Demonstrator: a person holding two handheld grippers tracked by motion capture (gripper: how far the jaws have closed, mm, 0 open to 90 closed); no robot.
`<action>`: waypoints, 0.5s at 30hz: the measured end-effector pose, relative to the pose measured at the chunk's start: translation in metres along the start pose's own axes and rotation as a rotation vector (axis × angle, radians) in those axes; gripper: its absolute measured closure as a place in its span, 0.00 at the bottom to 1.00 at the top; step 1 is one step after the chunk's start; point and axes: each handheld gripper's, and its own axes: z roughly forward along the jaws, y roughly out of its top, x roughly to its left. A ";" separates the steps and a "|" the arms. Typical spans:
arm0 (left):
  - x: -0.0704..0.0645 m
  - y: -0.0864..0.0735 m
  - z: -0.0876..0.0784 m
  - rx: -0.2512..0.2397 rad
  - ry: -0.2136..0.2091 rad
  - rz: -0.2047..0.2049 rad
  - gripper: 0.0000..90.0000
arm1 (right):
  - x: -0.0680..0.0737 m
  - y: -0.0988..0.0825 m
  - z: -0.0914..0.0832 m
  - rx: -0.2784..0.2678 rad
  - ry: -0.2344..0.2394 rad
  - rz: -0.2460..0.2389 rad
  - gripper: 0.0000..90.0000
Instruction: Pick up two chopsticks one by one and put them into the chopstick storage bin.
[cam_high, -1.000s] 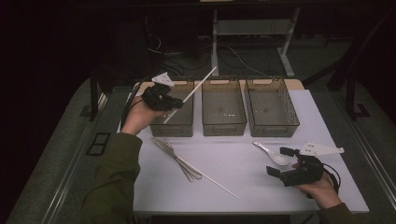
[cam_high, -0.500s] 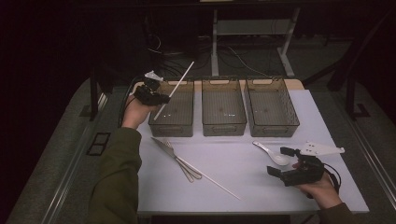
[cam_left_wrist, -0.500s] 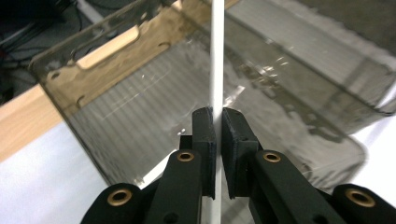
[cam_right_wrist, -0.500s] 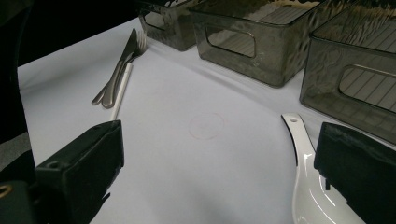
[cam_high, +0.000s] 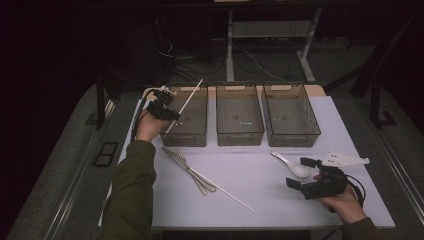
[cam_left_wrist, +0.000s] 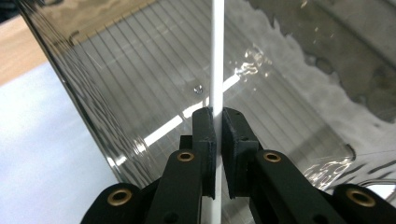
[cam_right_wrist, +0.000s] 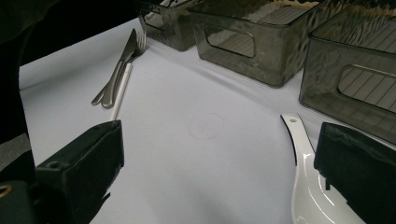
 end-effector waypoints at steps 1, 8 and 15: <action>-0.001 0.000 0.002 0.010 0.000 -0.006 0.93 | 0.000 0.000 0.000 0.001 0.000 0.000 0.02; -0.003 -0.003 0.012 0.042 0.009 -0.026 0.92 | 0.000 0.000 -0.001 -0.003 0.001 0.001 0.02; -0.004 -0.003 0.012 0.048 0.002 -0.023 0.91 | 0.000 0.000 -0.001 -0.002 0.002 -0.004 0.02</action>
